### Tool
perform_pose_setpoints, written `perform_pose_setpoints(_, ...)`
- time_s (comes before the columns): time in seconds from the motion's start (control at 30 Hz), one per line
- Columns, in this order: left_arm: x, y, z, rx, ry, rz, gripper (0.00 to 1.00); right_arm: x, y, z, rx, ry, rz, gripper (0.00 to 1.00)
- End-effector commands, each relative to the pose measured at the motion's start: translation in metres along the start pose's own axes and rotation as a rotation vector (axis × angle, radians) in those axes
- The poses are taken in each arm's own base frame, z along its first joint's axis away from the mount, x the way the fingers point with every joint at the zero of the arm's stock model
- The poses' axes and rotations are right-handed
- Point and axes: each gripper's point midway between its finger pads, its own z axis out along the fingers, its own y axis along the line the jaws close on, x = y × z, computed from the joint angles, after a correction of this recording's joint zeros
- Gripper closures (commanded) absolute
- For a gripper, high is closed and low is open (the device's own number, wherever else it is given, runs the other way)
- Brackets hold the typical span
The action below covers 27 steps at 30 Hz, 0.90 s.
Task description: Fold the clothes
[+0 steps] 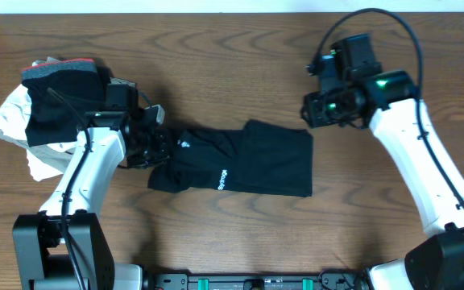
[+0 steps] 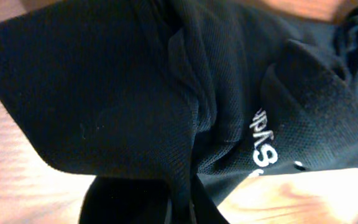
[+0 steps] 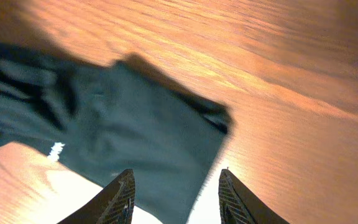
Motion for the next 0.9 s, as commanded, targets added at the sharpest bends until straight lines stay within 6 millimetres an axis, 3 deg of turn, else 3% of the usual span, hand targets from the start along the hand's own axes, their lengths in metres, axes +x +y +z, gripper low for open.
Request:
perform_pose_setpoints(0.0, -0.024, 0.005, -0.025, -0.077, -0.092, 0.049, 0.94, 0.001, -0.027, -0.008, 0.028, 0.003, 0.079, 0.59)
perform_pose_setpoints(0.17, -0.047, 0.002, -0.053, -0.135, -0.179, 0.075, 0.94, 0.014, -0.072, -0.017, 0.102, 0.033, 0.197, 0.6)
perform_pose_setpoints(0.33, -0.055, -0.034, -0.062, -0.11, -0.216, 0.172, 0.94, 0.025, -0.102, -0.025, 0.129, 0.052, 0.286, 0.6)
perform_pose_setpoints(0.6, -0.017, -0.115, -0.034, -0.202, -0.189, 0.494, 0.94, 0.029, -0.107, -0.027, 0.134, 0.061, 0.307, 0.6)
perform_pose_setpoints(0.77, 0.02, -0.174, -0.018, -0.131, -0.182, 0.649, 0.94, 0.029, -0.107, -0.027, 0.134, 0.061, 0.307, 0.6)
perform_pose_setpoints(0.87, 0.03, -0.2, -0.008, -0.143, -0.221, 0.74, 0.9, 0.03, -0.107, -0.027, 0.133, 0.066, 0.308, 0.6)
